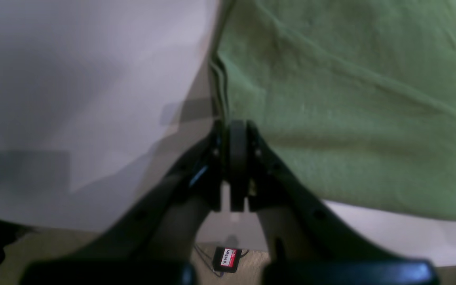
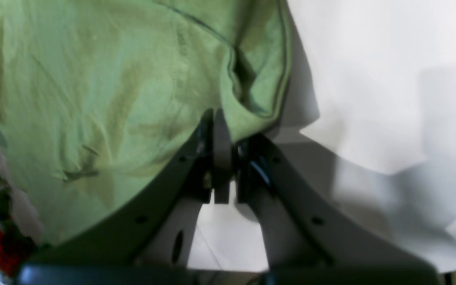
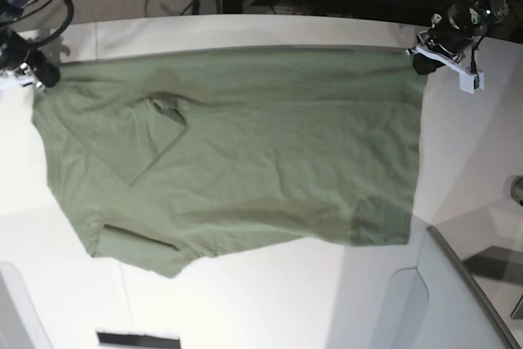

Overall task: Layout the t-shirt on the table in an organized manner, then fold the t-shirt properly
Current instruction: 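Pull the grasped shirt corners outward with both grippers to flatten, then open both grippers, release the collar edge and lift away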

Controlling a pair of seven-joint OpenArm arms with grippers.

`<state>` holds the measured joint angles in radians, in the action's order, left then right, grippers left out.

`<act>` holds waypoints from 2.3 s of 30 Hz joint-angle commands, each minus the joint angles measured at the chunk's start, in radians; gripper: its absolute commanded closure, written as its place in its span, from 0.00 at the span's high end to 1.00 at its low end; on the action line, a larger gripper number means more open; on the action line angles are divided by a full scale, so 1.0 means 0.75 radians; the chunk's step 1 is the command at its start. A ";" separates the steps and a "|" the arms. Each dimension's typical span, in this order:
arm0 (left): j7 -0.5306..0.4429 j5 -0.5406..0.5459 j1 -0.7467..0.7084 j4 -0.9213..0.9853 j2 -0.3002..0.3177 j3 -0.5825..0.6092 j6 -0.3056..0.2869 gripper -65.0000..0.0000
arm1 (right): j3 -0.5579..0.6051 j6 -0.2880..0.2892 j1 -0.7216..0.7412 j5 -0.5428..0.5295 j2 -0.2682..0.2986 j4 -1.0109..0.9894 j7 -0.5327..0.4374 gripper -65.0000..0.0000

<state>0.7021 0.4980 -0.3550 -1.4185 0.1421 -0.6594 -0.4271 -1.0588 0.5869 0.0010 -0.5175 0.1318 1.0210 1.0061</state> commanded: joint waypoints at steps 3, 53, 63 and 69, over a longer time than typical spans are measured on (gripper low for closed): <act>-0.029 0.006 -0.015 -0.027 0.022 -0.008 0.000 0.00 | -0.005 0.000 -0.023 0.030 0.024 0.016 0.002 0.01; -0.031 -0.164 -0.039 -0.029 0.030 -0.018 0.000 0.01 | -0.003 0.000 -0.152 0.030 -0.062 0.235 0.004 0.18; -0.031 -0.209 -0.031 -0.031 0.033 -0.022 0.000 0.80 | -0.013 -0.002 -0.152 0.028 -0.124 0.344 0.002 0.48; -0.031 -0.221 0.020 -0.031 0.041 -0.171 0.000 0.92 | -0.017 -0.008 -0.160 0.034 -0.122 0.477 0.002 0.48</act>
<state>0.6968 0.3283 -0.3374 -1.4231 0.1493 -0.7757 -0.4316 -1.0676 0.5758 -0.1226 -0.4740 0.0235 1.3594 1.0199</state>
